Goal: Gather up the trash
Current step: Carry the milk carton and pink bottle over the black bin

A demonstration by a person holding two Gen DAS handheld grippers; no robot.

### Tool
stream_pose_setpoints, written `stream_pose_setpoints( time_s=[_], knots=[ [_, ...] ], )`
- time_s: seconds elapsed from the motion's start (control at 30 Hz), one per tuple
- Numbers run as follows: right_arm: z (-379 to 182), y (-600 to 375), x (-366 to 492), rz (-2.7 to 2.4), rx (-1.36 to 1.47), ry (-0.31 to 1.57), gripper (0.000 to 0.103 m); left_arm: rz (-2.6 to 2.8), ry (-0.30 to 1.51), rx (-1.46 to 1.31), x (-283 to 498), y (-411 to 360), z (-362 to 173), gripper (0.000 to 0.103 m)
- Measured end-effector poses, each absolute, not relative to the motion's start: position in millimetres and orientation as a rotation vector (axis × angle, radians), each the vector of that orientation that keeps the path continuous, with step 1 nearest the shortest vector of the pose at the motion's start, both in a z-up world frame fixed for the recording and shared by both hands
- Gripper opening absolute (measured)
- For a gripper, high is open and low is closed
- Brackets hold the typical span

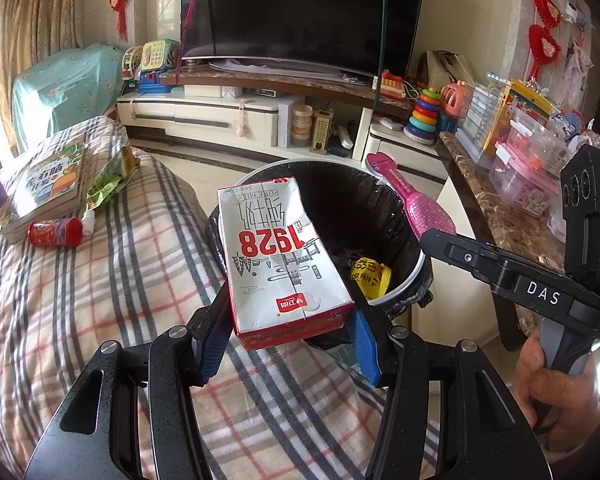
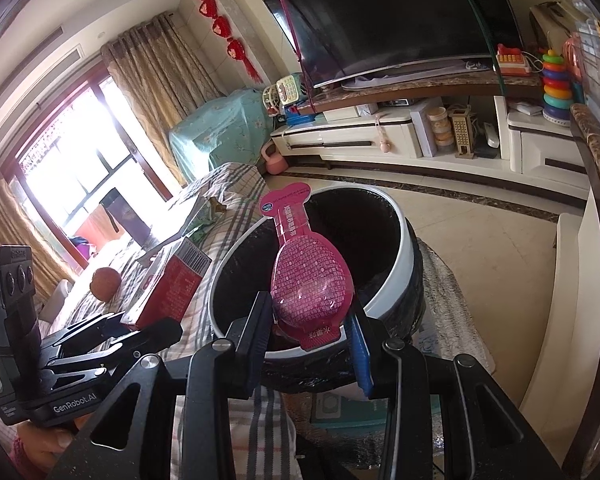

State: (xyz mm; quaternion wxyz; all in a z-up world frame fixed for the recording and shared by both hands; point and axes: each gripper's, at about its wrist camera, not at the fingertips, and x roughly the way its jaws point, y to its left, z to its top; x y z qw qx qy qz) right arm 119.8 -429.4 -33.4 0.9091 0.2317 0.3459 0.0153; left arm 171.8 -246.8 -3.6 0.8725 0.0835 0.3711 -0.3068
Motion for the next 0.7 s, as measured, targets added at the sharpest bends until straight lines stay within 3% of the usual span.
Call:
stream_pose_setpoints(
  time_s=[0.7],
  knots=[
    [-30.7,-434.9,138.8,0.021,0.433,0.726,0.037,-0.642,0.788,0.194,188.2,-261.8,-6.1,0.053]
  ],
)
